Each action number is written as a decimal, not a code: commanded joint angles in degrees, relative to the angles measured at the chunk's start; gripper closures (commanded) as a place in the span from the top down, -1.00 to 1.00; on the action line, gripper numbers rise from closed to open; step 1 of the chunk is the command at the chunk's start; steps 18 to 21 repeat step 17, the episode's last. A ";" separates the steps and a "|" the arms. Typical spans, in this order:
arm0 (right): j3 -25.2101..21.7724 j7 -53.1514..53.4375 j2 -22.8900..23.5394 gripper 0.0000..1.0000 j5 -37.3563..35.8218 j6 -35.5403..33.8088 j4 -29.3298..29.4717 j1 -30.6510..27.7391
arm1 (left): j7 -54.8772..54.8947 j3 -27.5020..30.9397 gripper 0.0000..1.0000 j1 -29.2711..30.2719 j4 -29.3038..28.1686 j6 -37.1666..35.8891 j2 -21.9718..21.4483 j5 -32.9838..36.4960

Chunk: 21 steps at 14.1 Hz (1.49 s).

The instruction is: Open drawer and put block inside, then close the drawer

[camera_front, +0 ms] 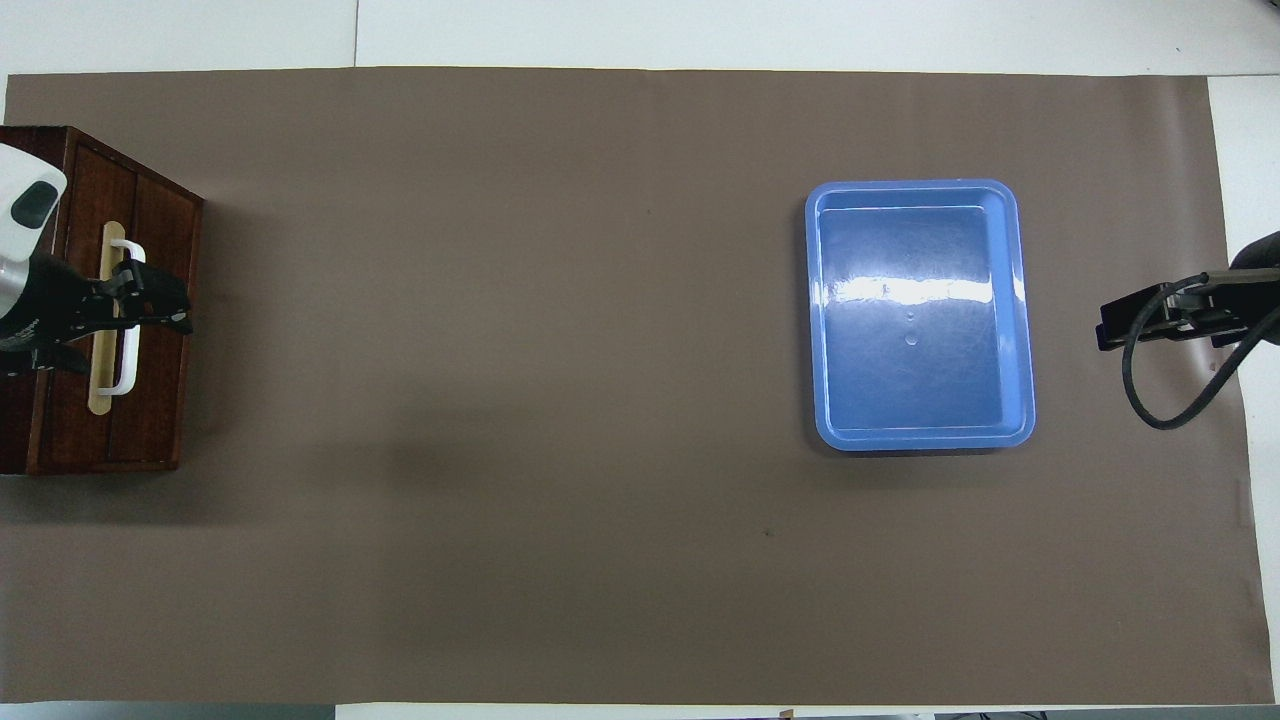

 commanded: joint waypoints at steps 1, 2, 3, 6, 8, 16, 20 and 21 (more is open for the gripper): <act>0.23 -1.24 -1.42 1.00 -0.74 0.60 -1.59 -0.09 | 13.07 2.32 1.00 -2.31 5.59 -6.01 1.72 -1.00; 0.23 -1.24 -1.42 1.00 -0.74 0.60 -1.59 -0.09 | 13.20 2.15 1.00 -2.57 5.88 -7.00 1.73 -1.09; 0.23 -1.24 -1.42 1.00 -0.83 0.60 -1.59 -0.09 | 13.63 1.88 1.00 -2.74 5.97 -7.53 1.47 -1.09; 0.32 -1.24 -1.42 1.00 -0.83 0.69 -1.59 -0.09 | 13.81 0.47 1.00 -2.40 5.88 -7.19 0.24 -1.09; 0.32 -1.24 -1.42 1.00 -0.83 0.86 -1.59 -0.09 | 13.90 0.47 1.00 -2.40 6.23 -7.01 0.32 -1.09; 0.41 -0.63 -1.42 1.00 -0.74 0.77 -1.59 -0.18 | 15.04 0.12 1.00 -2.04 6.50 -6.48 0.06 -1.53; 0.41 -0.63 -1.42 1.00 -0.65 0.95 -1.59 -0.26 | 14.96 -0.14 1.00 -1.96 6.50 -6.48 0.06 -1.53; 0.41 -0.63 -1.42 1.00 -0.65 0.95 -1.59 -0.26 | 14.96 -0.14 1.00 -1.96 6.50 -6.48 0.06 -1.53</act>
